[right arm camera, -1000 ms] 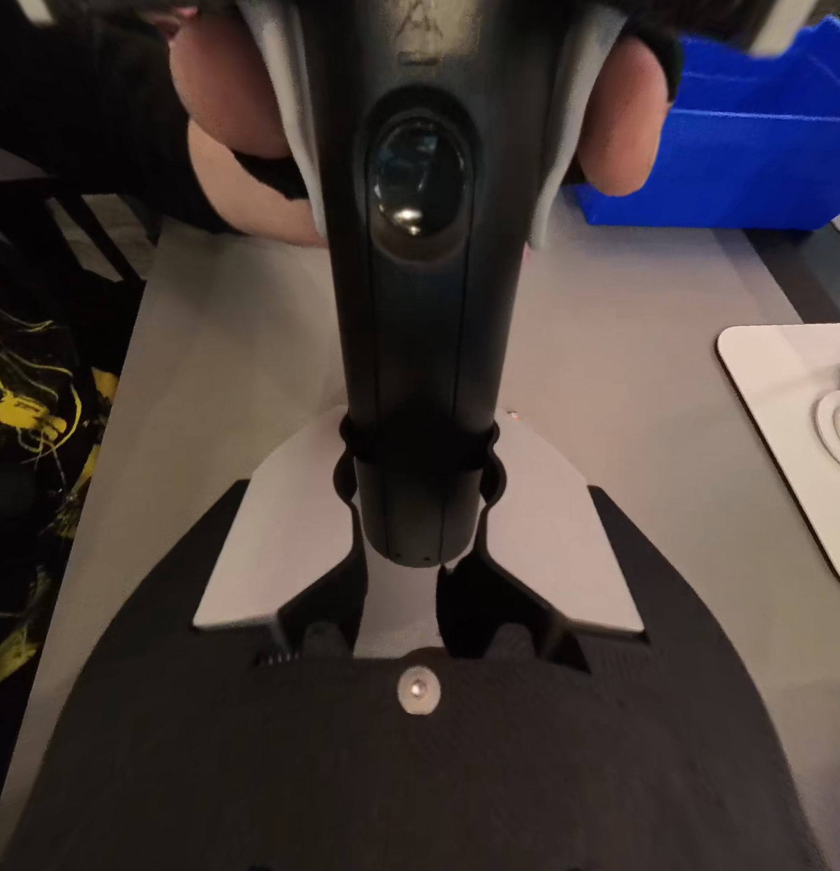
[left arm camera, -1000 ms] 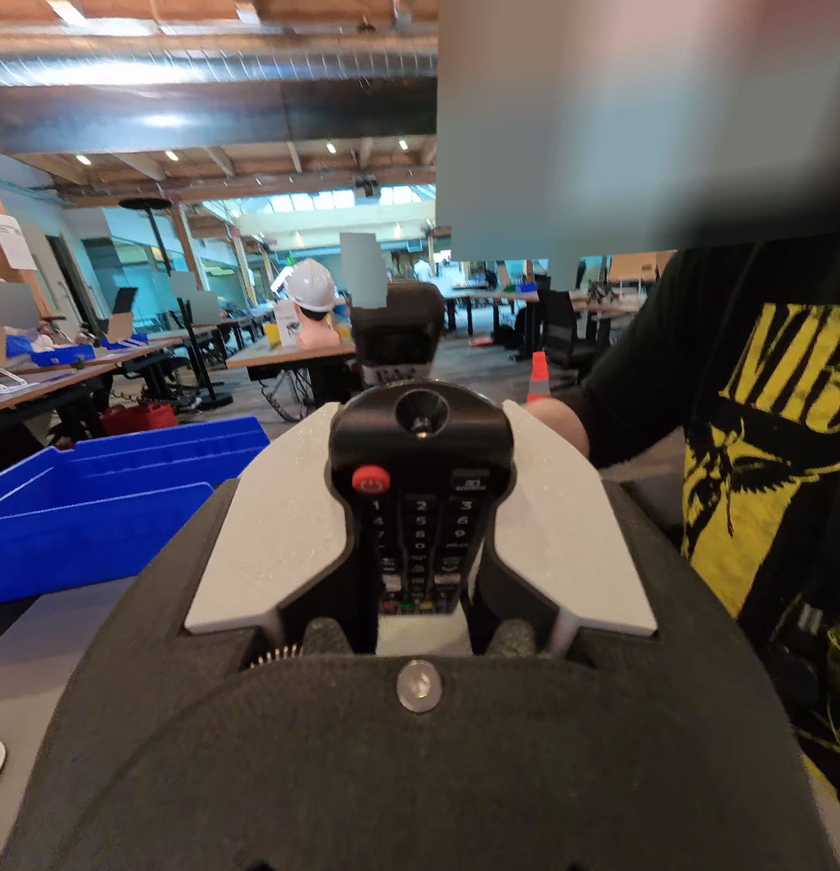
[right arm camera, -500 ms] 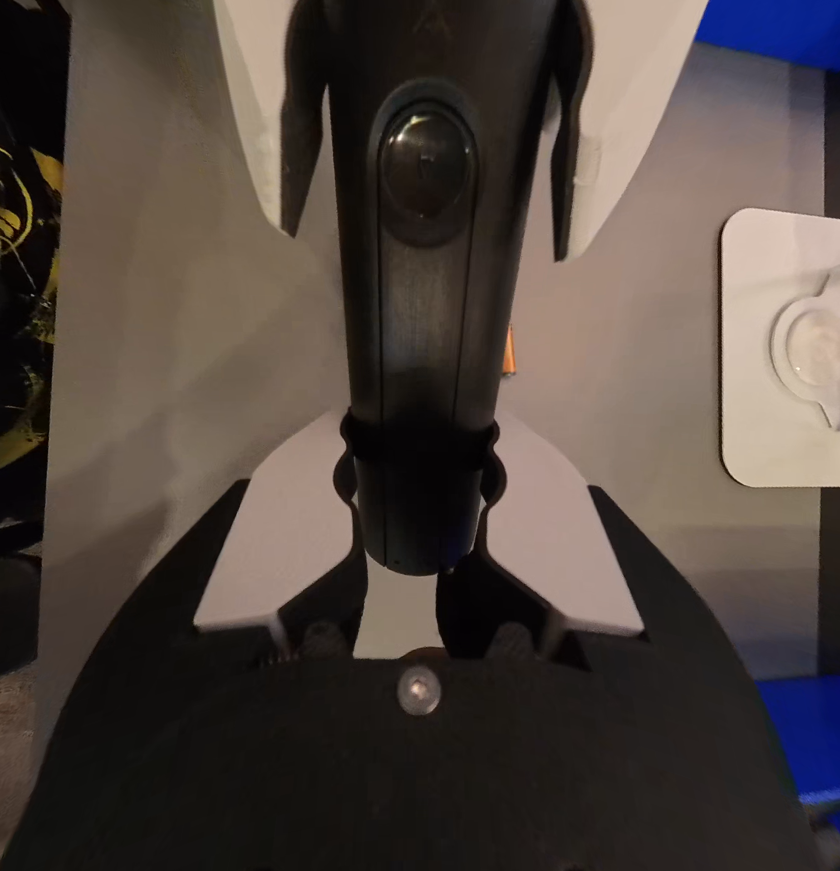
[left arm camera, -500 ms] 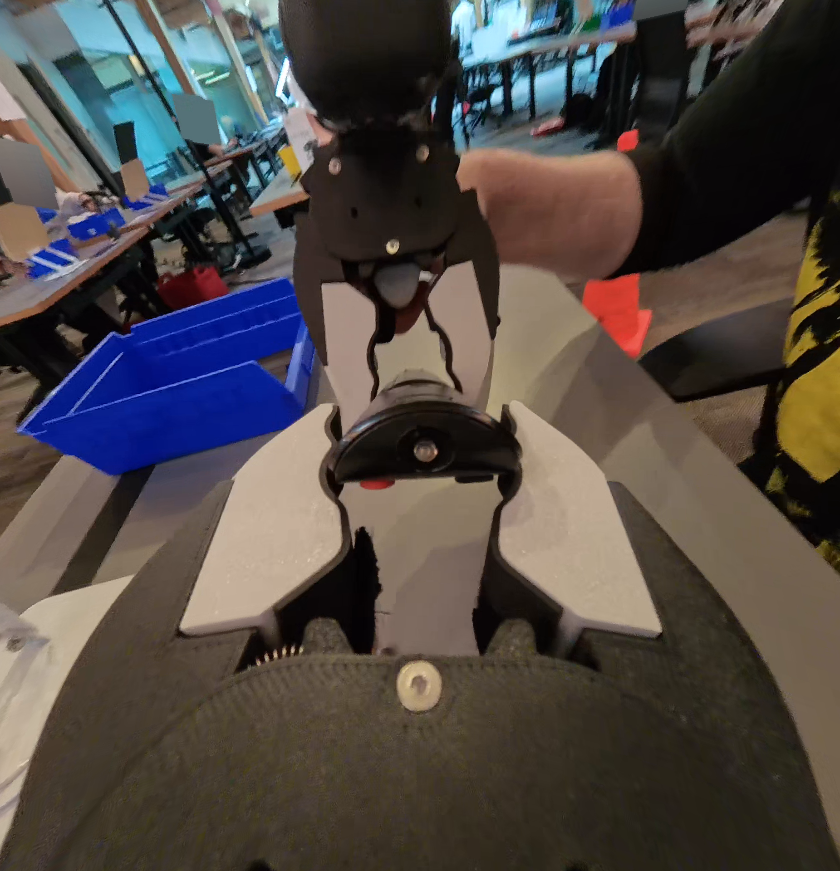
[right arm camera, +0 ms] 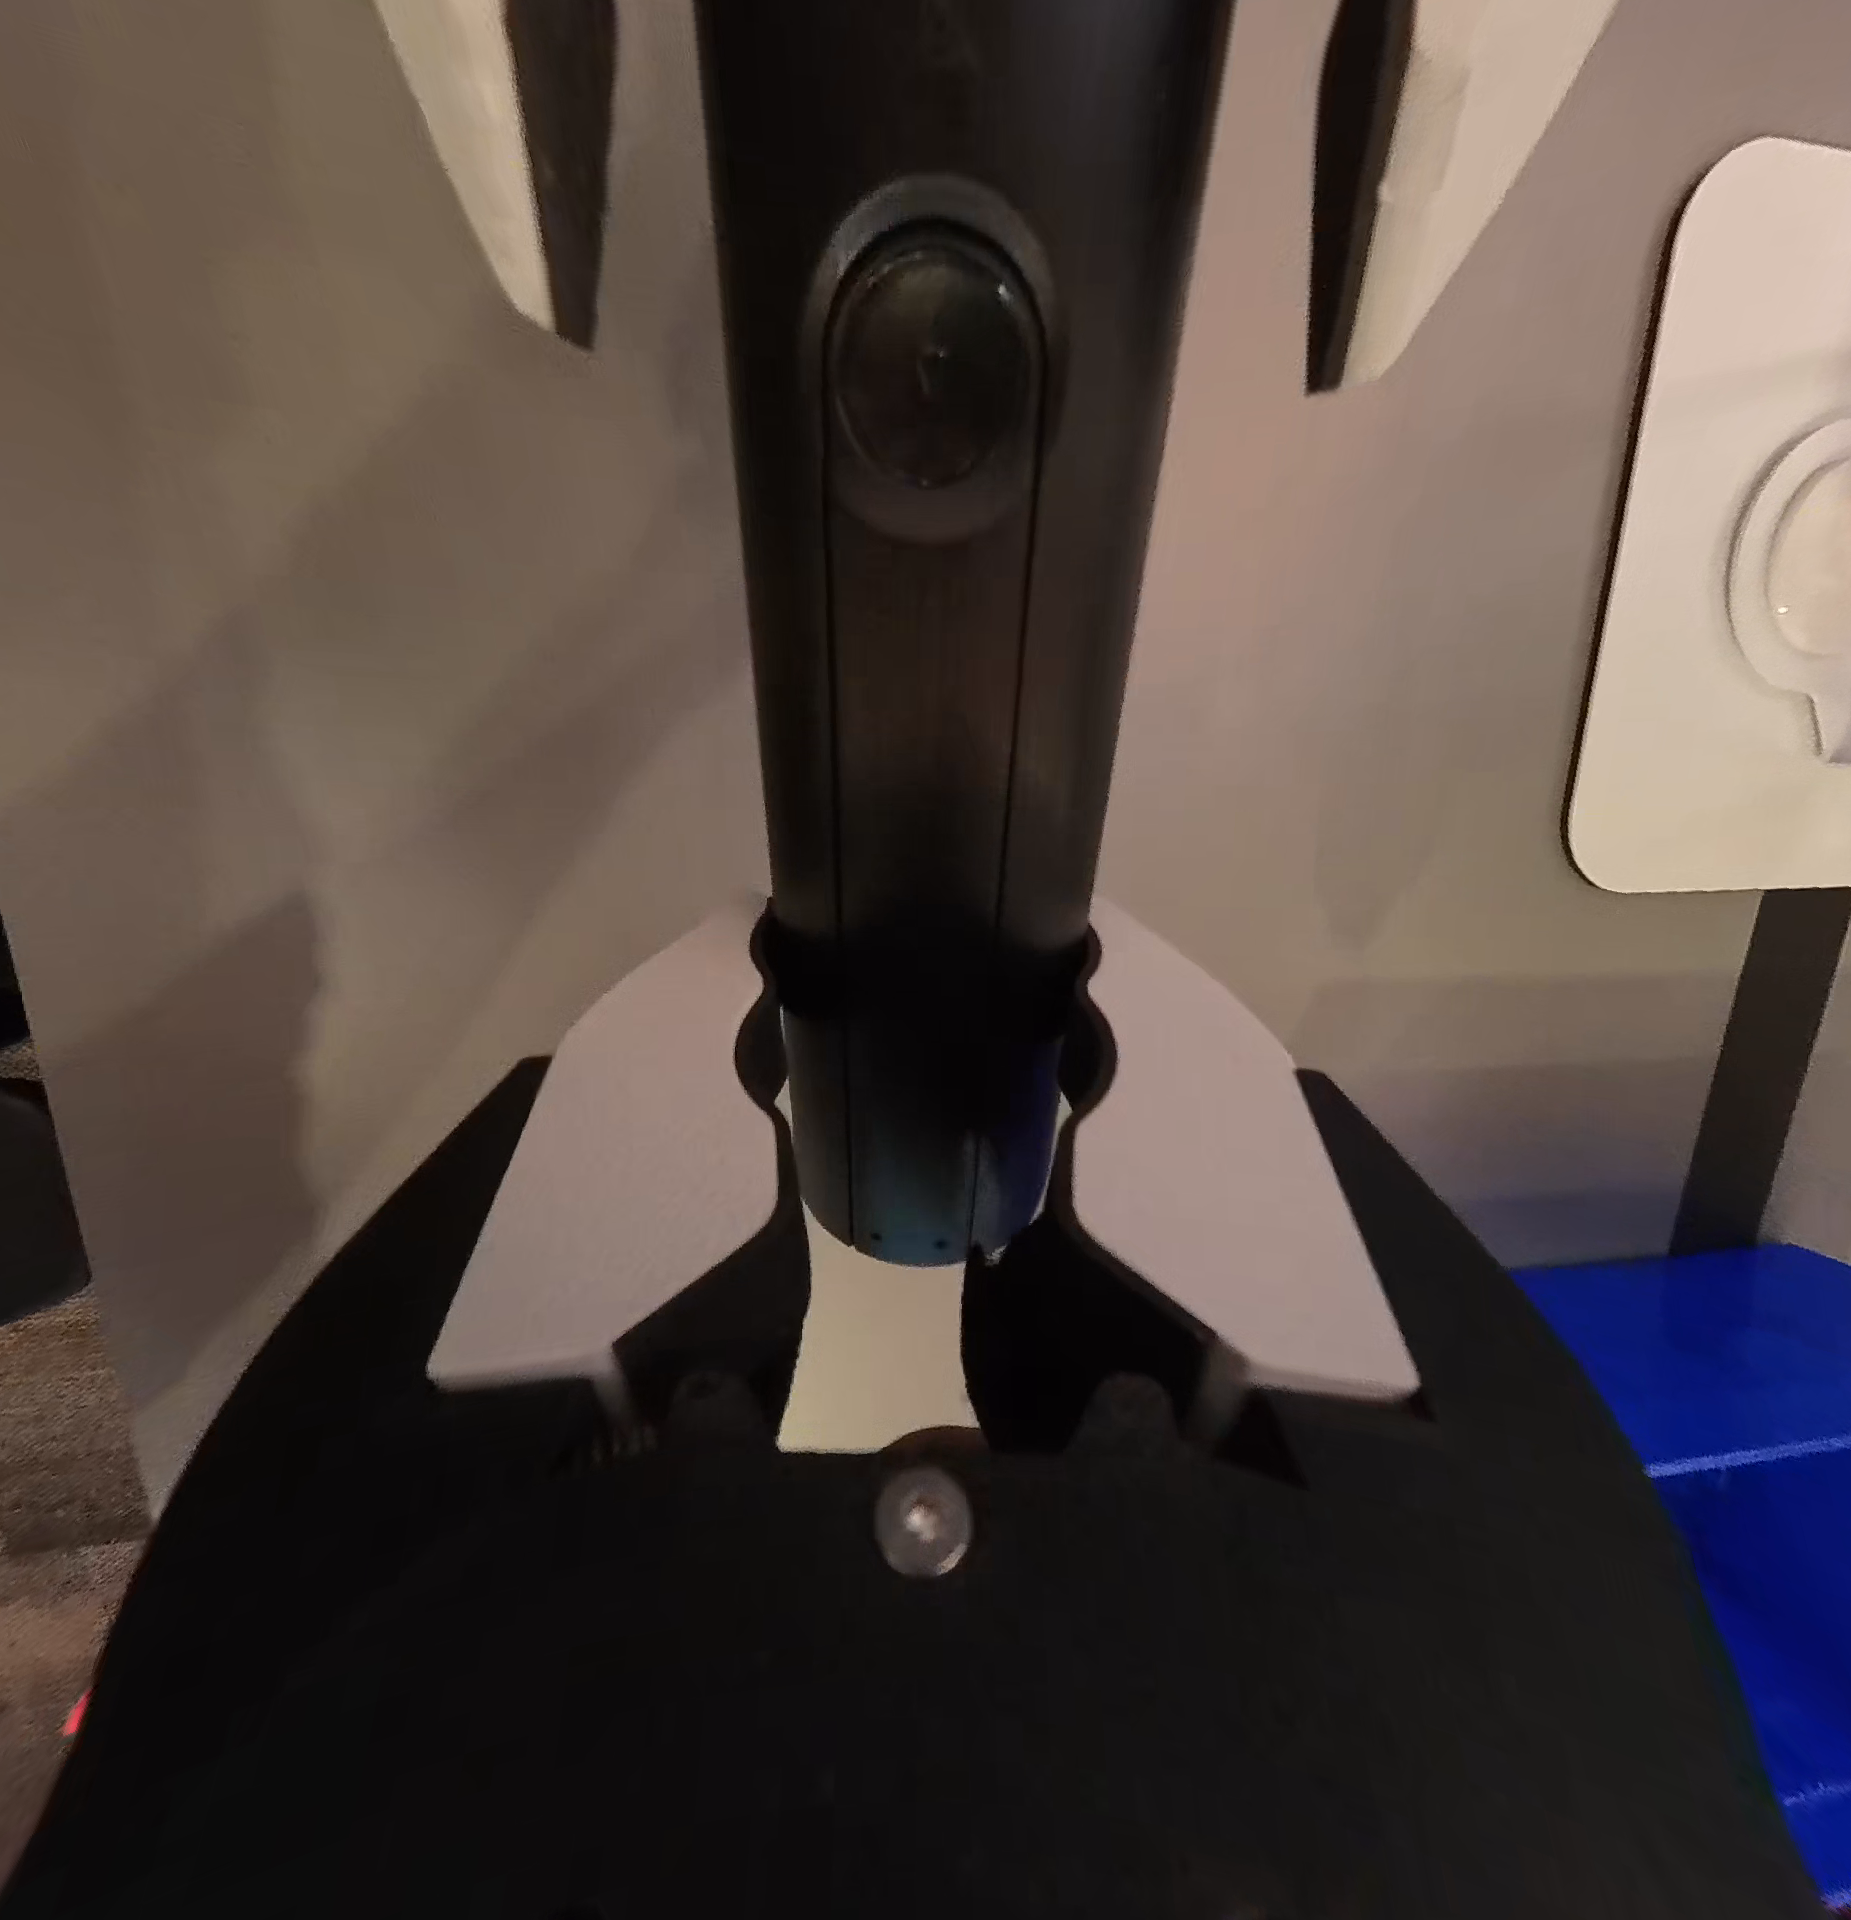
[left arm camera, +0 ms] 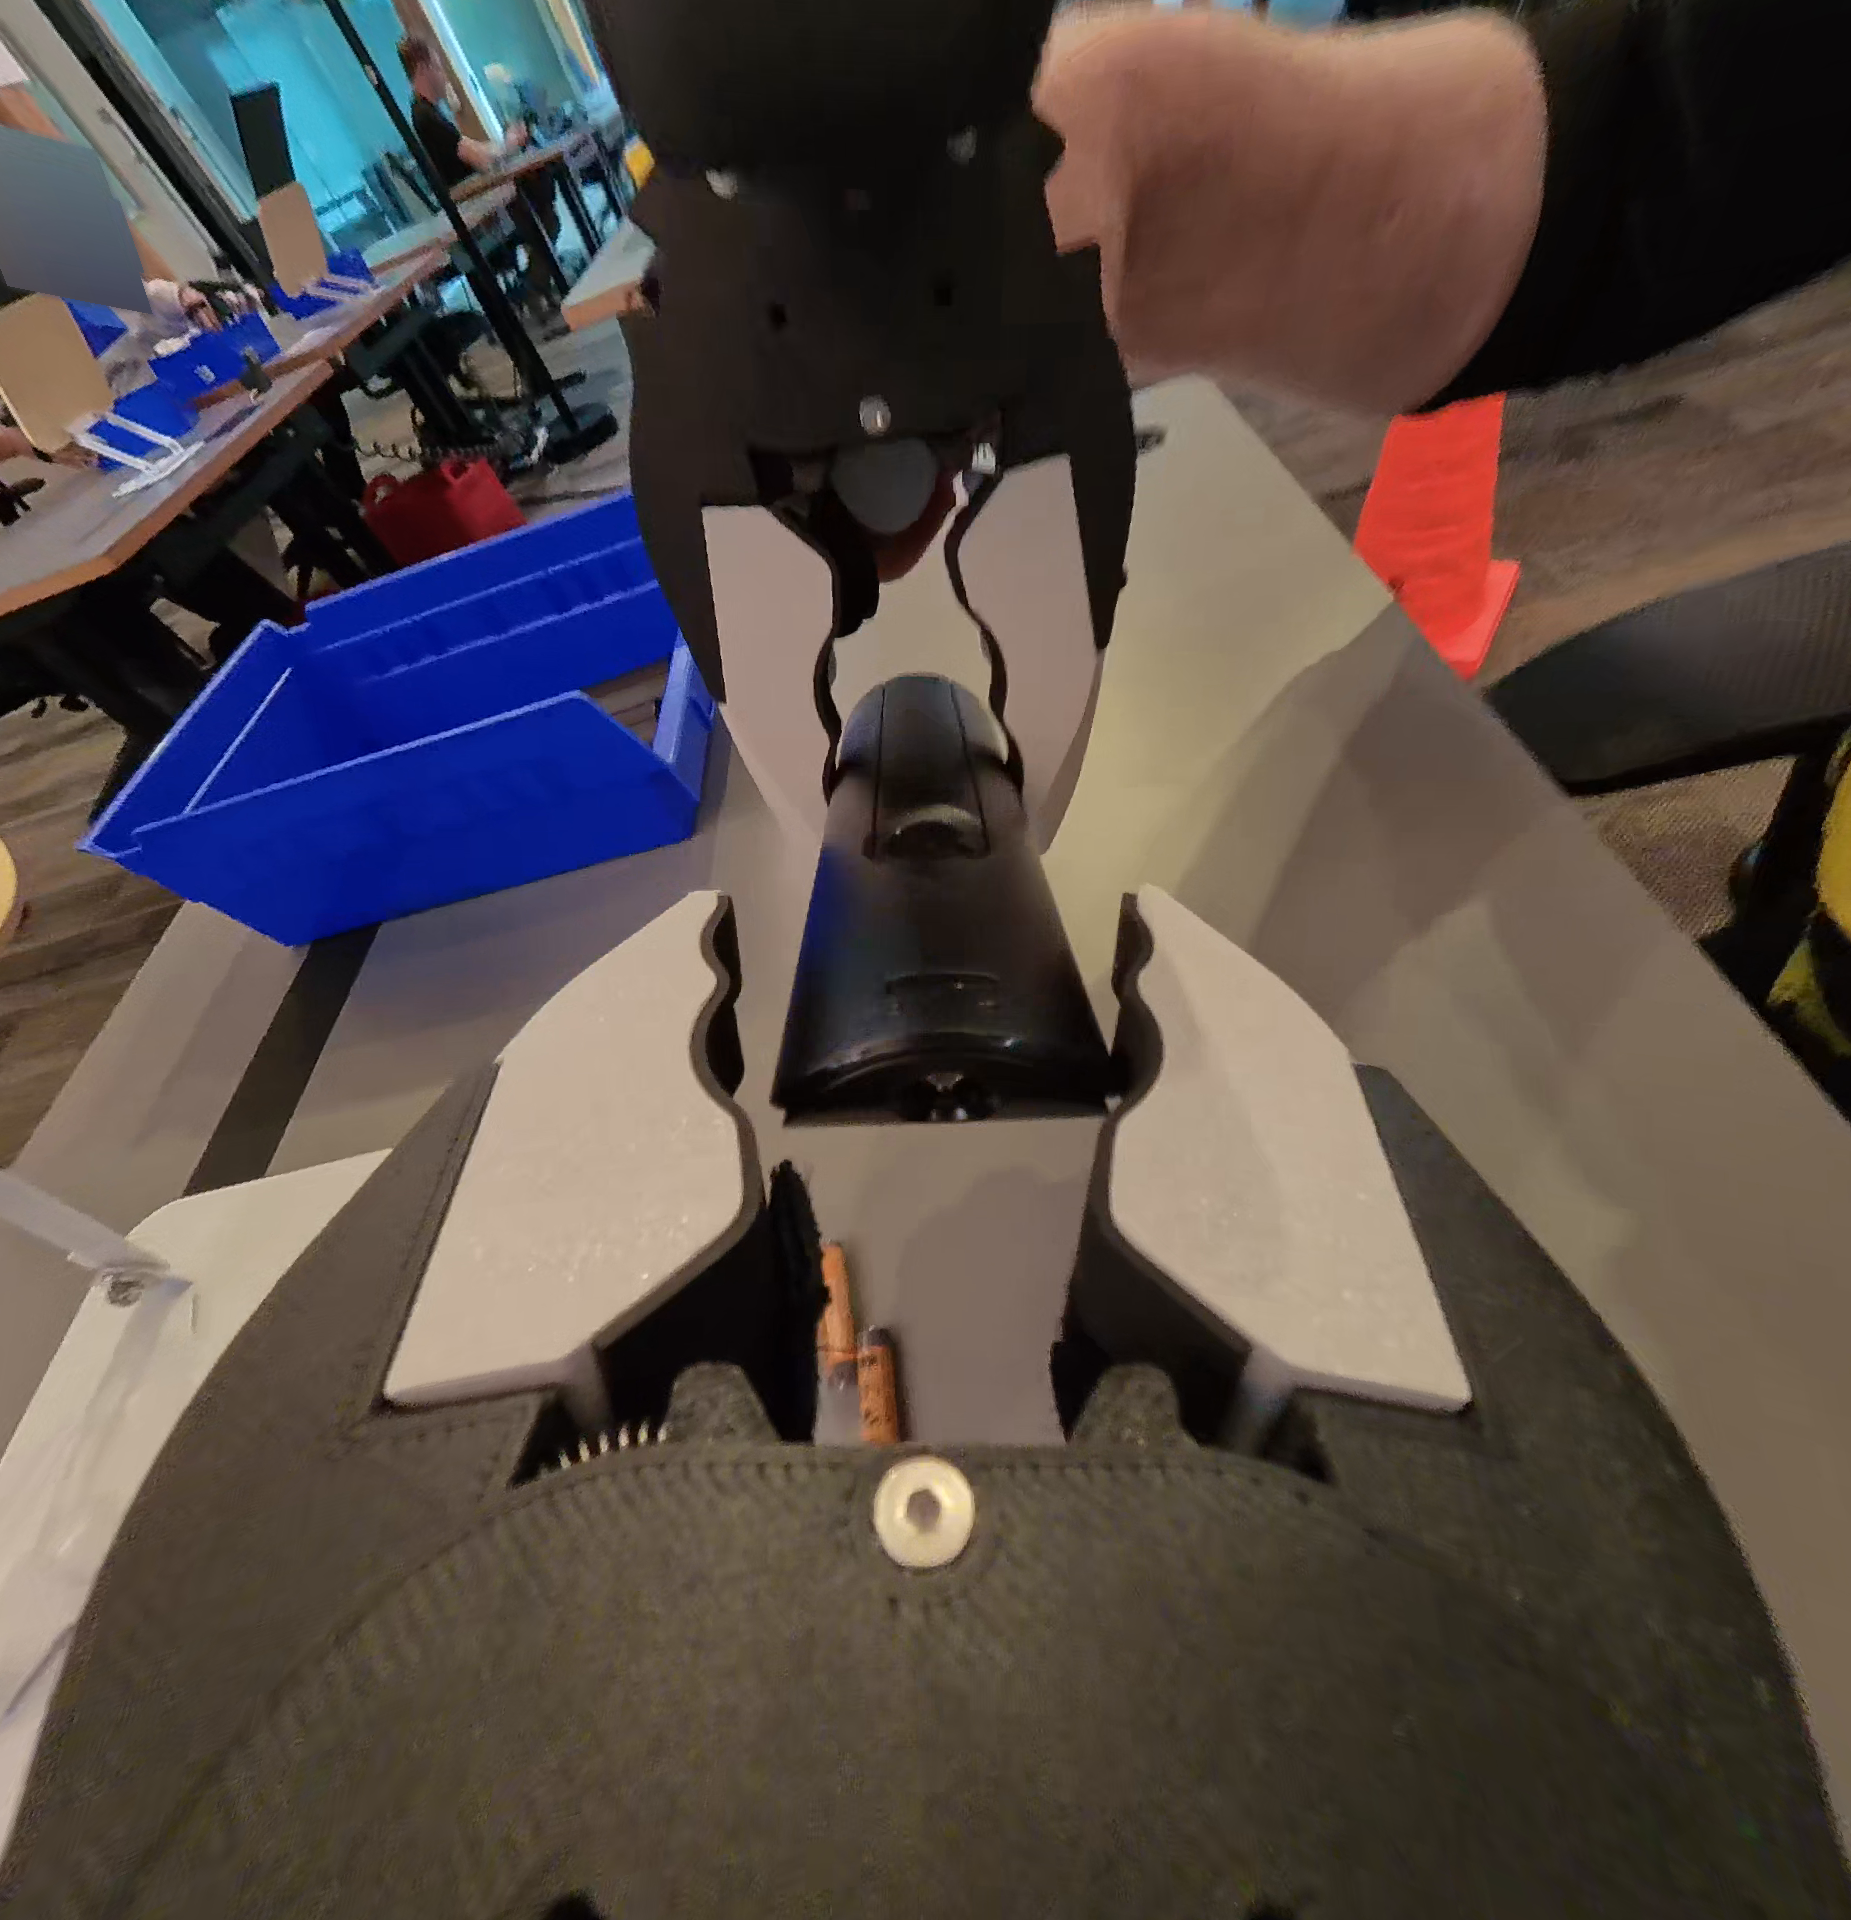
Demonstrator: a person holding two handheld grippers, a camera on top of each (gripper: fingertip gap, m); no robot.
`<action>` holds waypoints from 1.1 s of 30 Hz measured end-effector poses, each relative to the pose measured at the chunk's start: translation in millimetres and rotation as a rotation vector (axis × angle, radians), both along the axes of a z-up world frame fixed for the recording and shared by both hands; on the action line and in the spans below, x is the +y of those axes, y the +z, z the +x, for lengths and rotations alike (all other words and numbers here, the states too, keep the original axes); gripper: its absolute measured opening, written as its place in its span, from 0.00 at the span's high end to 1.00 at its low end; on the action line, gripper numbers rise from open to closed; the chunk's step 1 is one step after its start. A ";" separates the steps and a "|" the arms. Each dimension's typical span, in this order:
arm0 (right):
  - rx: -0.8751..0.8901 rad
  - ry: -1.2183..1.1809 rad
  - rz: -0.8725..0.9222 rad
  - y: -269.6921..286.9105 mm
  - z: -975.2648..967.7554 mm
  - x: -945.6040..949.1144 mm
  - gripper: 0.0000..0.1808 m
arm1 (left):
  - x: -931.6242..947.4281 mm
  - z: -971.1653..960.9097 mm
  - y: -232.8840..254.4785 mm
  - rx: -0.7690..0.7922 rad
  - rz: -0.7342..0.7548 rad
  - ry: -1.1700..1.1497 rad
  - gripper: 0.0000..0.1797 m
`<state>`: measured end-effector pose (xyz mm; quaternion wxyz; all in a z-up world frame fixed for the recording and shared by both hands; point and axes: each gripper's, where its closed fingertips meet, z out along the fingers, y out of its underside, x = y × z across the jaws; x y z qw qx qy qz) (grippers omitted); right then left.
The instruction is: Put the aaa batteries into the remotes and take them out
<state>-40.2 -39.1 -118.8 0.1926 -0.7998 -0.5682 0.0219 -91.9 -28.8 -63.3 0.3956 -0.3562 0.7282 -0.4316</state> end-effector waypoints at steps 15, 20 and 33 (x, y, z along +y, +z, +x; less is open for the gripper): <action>0.011 0.015 0.008 -0.8 0.4 4.9 0.72 | 2.3 3.5 -12.7 0.005 0.083 0.024 0.66; 0.171 -0.050 0.023 11.9 -0.4 10.4 0.65 | 6.7 7.9 -8.8 -0.059 0.125 0.080 0.66; 1.014 -0.714 0.280 54.1 28.9 31.4 0.31 | 27.9 20.8 13.6 -0.259 0.223 0.402 0.66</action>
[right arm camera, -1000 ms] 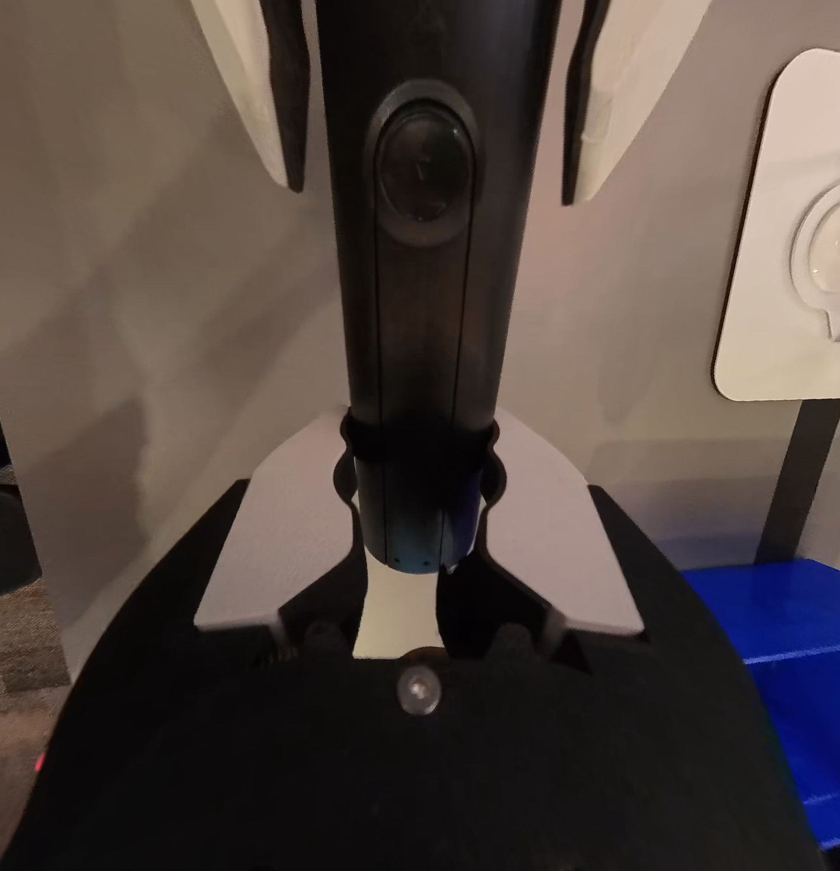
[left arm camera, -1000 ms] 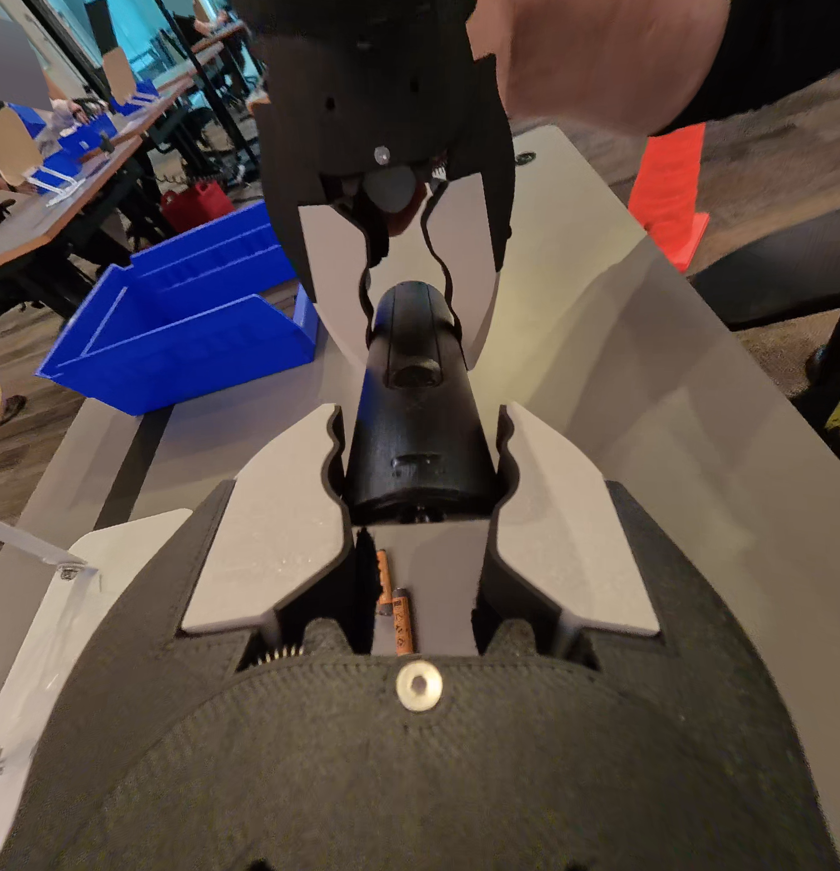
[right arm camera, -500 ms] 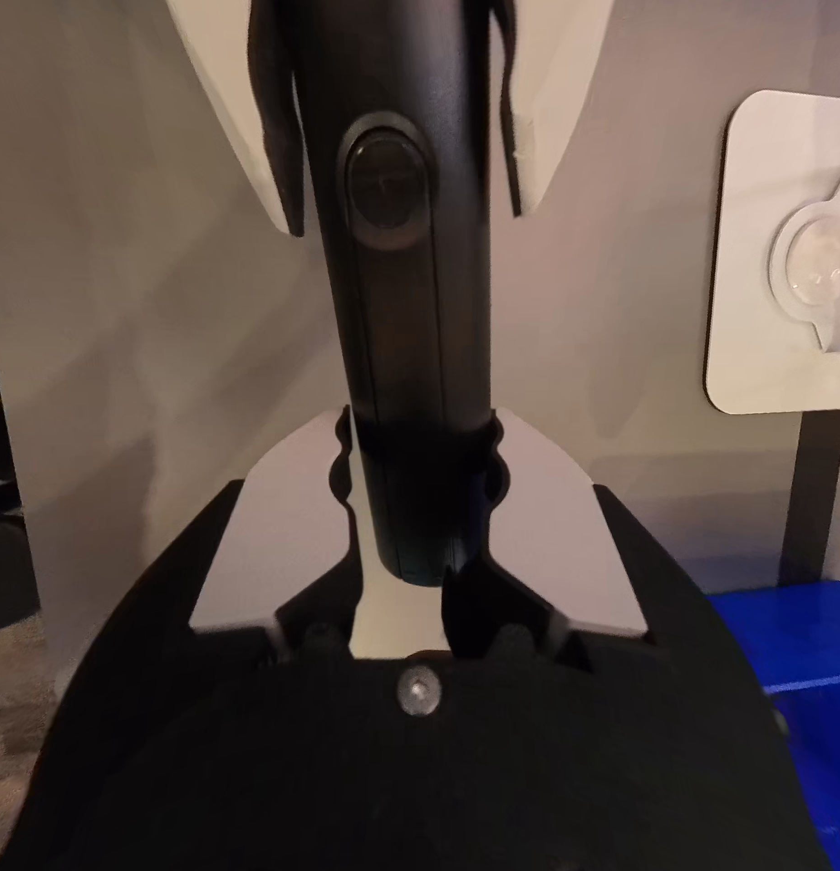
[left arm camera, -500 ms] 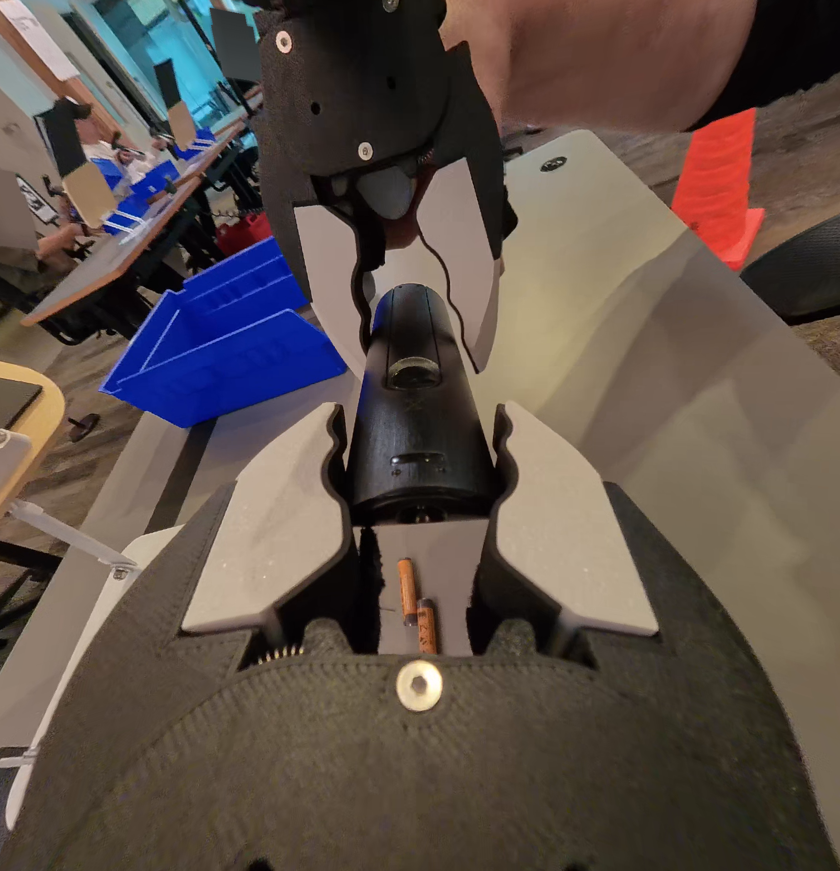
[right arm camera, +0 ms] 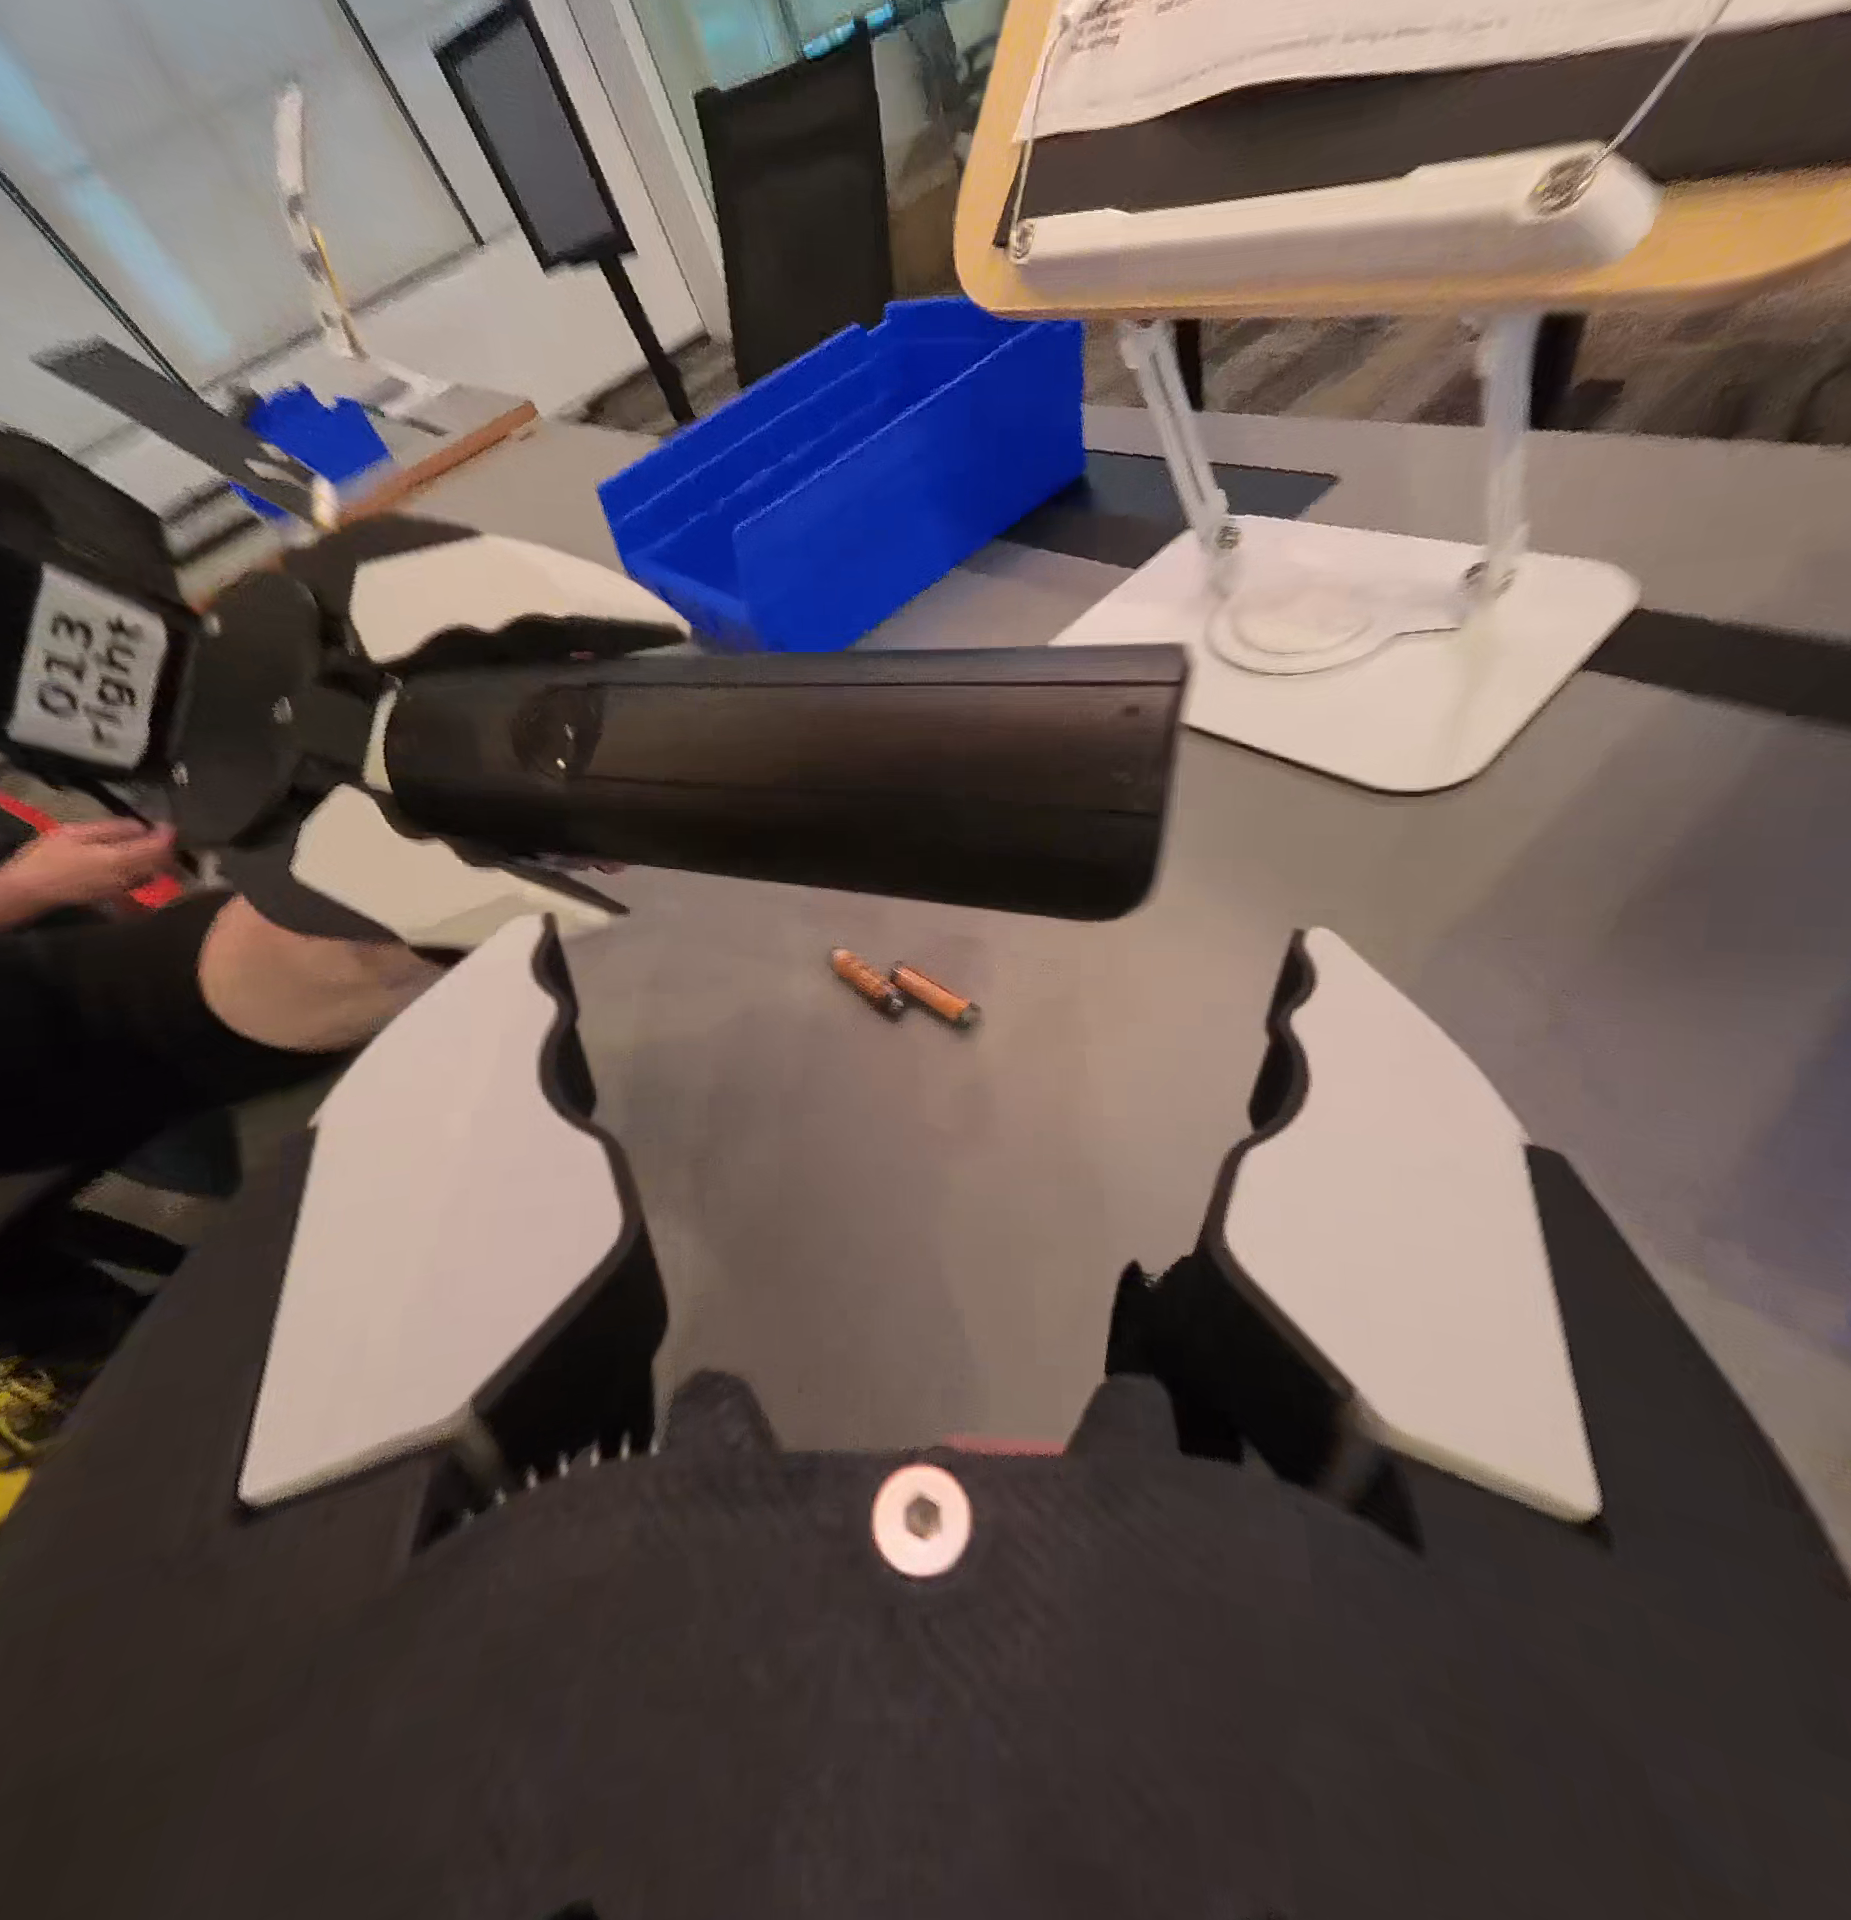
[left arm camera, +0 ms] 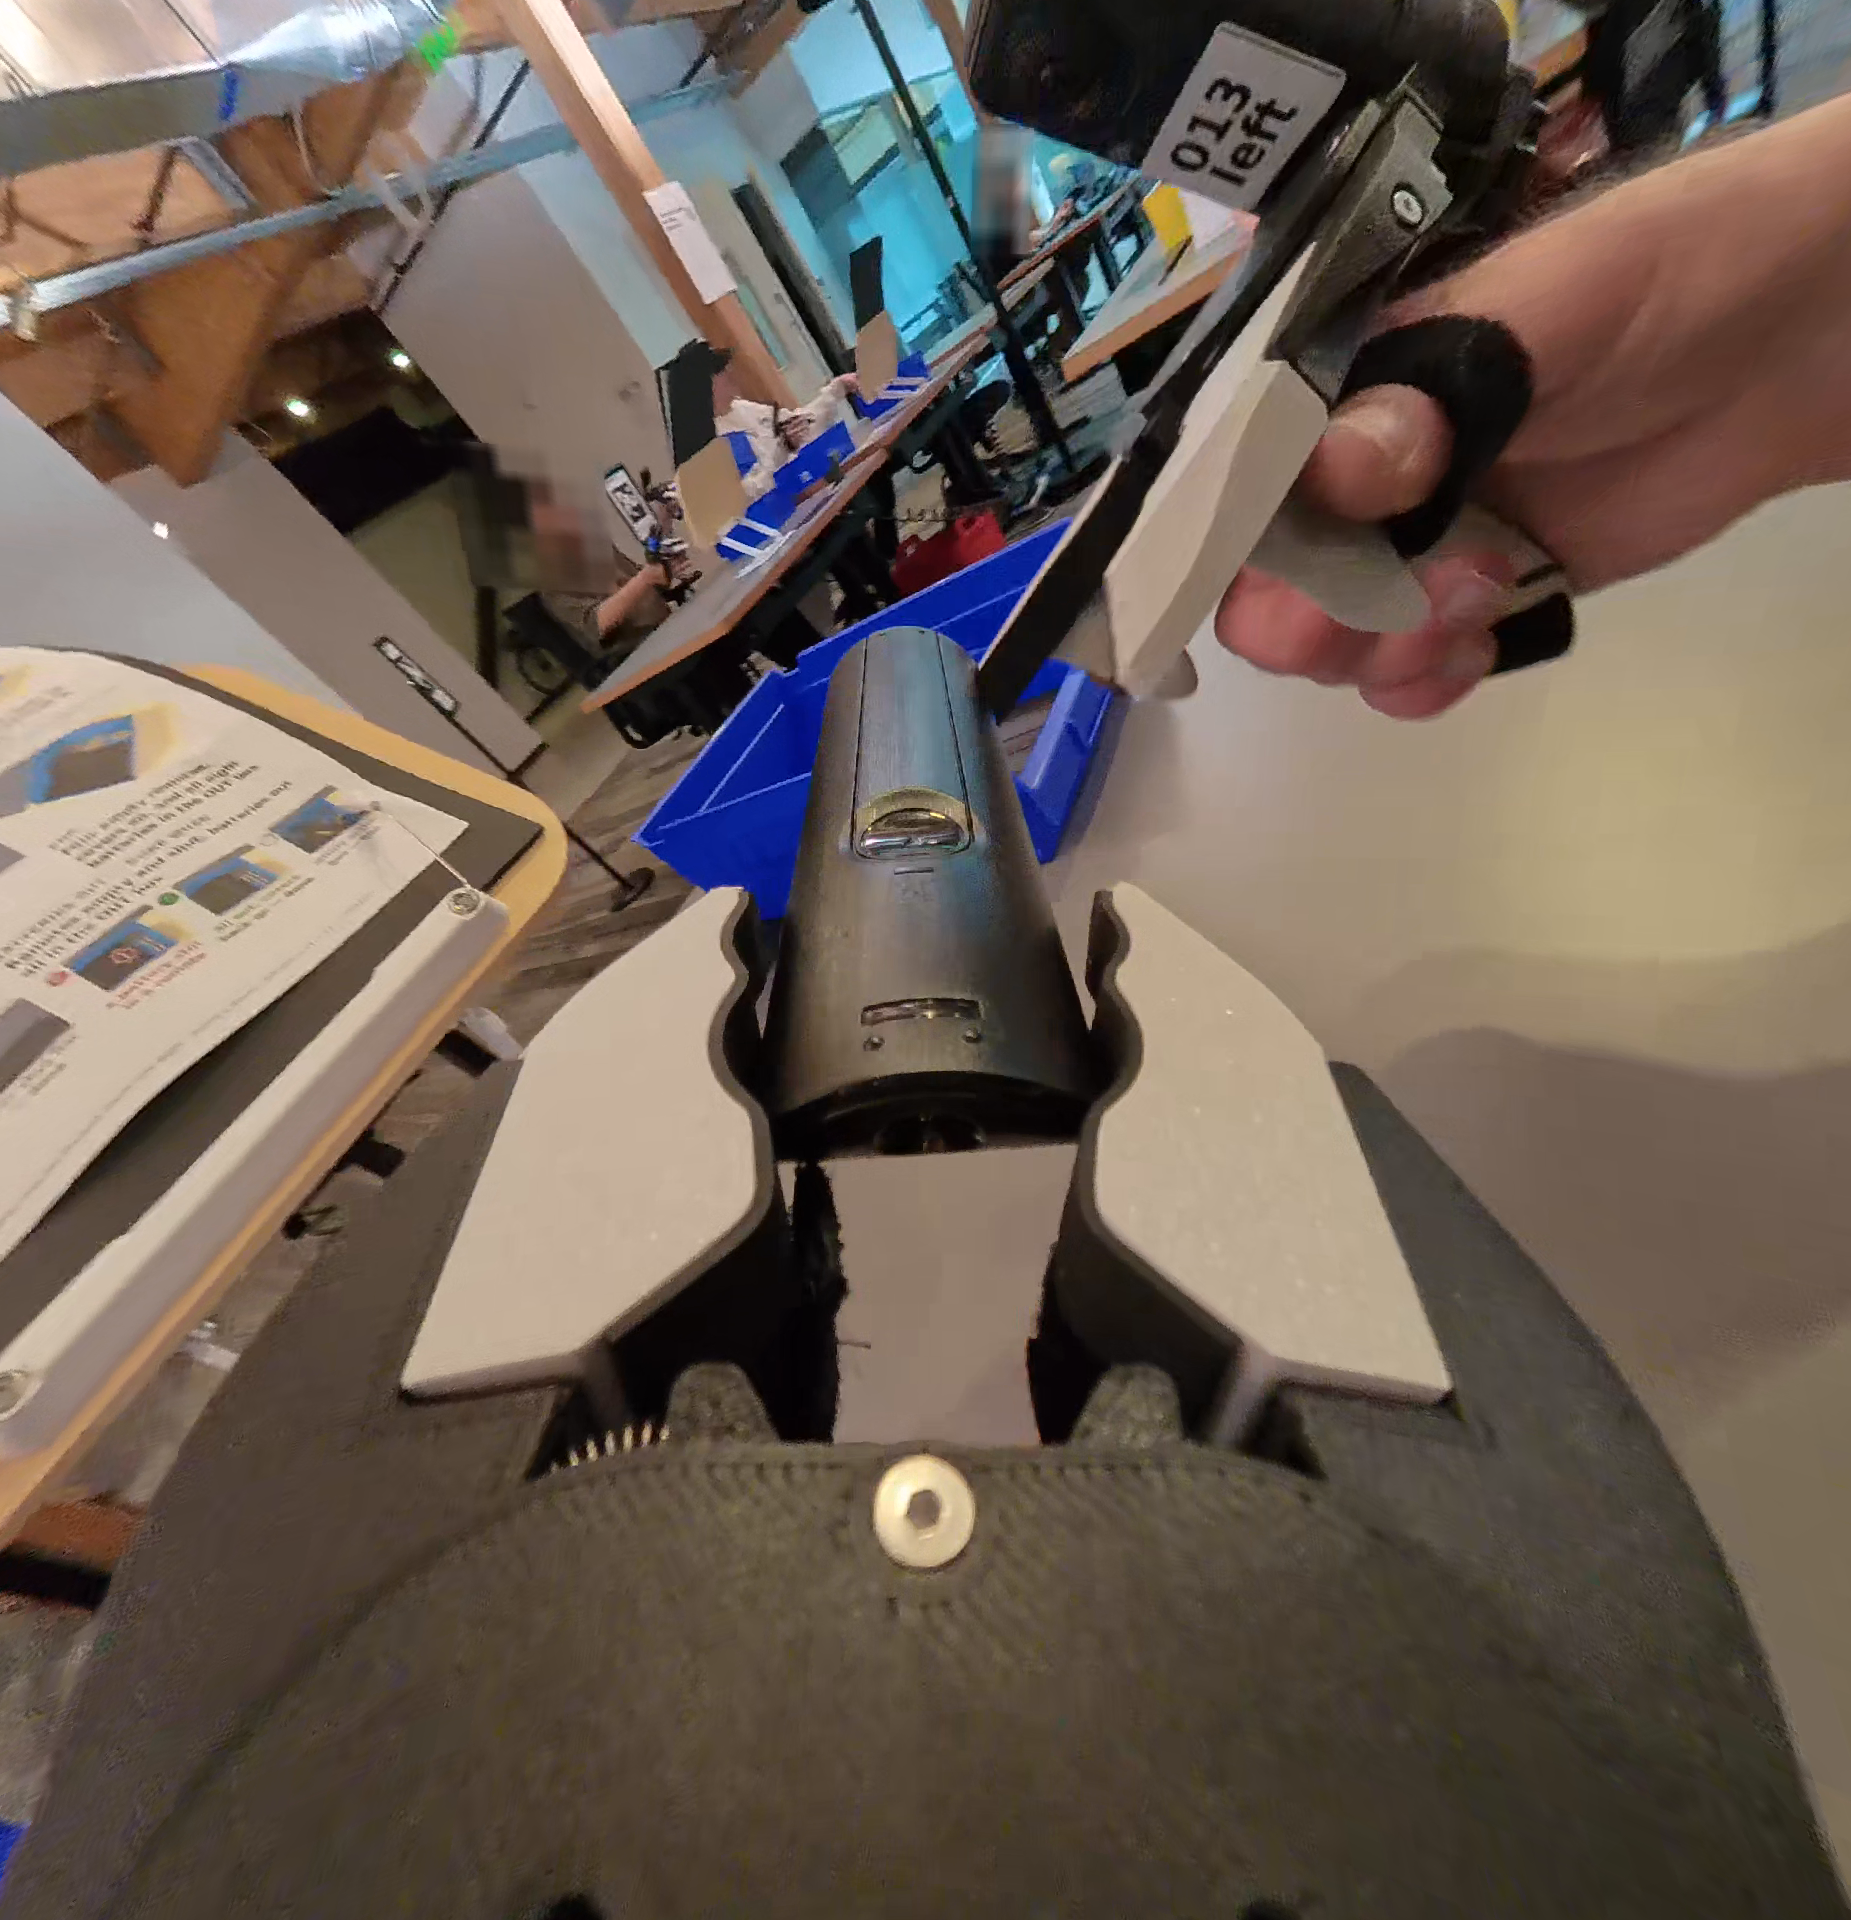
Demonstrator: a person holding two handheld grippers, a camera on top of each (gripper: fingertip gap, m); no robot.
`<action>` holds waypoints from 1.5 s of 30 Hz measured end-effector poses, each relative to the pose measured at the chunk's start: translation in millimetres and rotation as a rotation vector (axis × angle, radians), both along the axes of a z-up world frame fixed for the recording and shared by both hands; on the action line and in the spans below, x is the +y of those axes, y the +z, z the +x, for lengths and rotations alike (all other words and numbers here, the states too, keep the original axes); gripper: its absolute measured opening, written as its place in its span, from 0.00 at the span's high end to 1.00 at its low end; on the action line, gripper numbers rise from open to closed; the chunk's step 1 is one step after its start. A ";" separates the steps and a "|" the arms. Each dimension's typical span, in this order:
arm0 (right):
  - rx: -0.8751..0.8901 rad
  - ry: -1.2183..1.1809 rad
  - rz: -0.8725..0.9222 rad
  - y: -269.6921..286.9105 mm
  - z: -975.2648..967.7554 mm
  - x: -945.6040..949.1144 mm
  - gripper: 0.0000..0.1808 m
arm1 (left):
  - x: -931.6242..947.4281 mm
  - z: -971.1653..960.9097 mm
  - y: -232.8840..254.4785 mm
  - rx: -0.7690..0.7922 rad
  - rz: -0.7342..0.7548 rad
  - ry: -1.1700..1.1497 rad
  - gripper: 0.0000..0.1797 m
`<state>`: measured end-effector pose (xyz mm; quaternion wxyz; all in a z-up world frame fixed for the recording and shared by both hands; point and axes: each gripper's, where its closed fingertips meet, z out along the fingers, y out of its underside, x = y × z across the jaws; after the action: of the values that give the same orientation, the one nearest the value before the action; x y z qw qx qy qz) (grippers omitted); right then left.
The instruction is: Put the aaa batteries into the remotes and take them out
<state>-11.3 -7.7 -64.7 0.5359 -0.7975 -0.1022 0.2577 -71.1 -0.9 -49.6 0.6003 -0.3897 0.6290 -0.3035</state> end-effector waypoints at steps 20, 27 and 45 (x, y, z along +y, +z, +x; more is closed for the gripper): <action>-0.125 -0.002 -0.029 -10.3 -7.7 25.0 0.25 | -10.2 8.9 -12.1 0.071 0.263 0.087 0.66; -0.001 0.090 -0.041 -12.8 -16.0 24.1 0.30 | -13.8 8.3 -9.9 0.060 0.296 0.076 0.66; 0.177 0.112 -0.010 -4.7 -34.6 25.9 0.28 | -14.2 4.5 2.0 -0.013 0.379 0.142 0.66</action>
<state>-45.9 18.2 -69.4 0.5234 -0.7674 -0.0977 0.3572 -66.6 -15.1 -47.7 0.6867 -0.3111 0.6420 -0.1393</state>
